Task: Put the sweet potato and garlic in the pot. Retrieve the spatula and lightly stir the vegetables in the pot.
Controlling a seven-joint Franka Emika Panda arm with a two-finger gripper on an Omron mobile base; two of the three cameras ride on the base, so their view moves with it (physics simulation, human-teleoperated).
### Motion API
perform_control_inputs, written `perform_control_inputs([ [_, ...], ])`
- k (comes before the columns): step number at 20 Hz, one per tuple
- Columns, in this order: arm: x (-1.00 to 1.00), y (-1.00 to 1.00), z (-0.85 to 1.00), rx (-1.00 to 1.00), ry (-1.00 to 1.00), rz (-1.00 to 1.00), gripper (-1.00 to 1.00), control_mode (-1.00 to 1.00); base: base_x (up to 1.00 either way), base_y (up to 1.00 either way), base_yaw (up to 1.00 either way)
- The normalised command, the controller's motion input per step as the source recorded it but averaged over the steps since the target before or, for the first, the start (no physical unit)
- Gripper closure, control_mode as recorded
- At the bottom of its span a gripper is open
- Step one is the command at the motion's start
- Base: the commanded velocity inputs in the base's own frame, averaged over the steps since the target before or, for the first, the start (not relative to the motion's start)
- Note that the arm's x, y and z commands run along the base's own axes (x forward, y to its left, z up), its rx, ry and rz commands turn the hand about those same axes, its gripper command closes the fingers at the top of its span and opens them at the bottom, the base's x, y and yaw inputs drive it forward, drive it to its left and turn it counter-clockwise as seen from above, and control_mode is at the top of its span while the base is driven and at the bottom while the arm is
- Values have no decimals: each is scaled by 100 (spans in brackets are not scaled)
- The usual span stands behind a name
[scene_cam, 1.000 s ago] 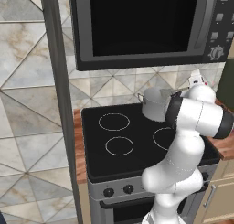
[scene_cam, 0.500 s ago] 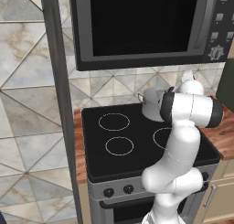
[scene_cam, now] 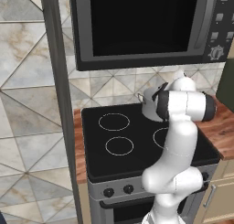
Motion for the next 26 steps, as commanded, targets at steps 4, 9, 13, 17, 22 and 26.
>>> perform_control_inputs([
  [4, 35, 3, -46, -23, 0, 0, 100, -100, 0, 0, 0],
  [9, 29, 8, -42, -18, -2, 0, 100, -100, 0, 0, 0],
  [13, 24, 10, -44, -19, -5, 0, 100, -100, 0, 0, 0],
  [17, 29, 11, -38, -21, -1, 0, 100, -100, 0, 0, 0],
  [22, 30, 20, -39, -24, 0, 0, 100, -100, 0, 0, 0],
  [26, 33, 24, -42, -20, 0, 0, 100, -100, 0, 0, 0],
])
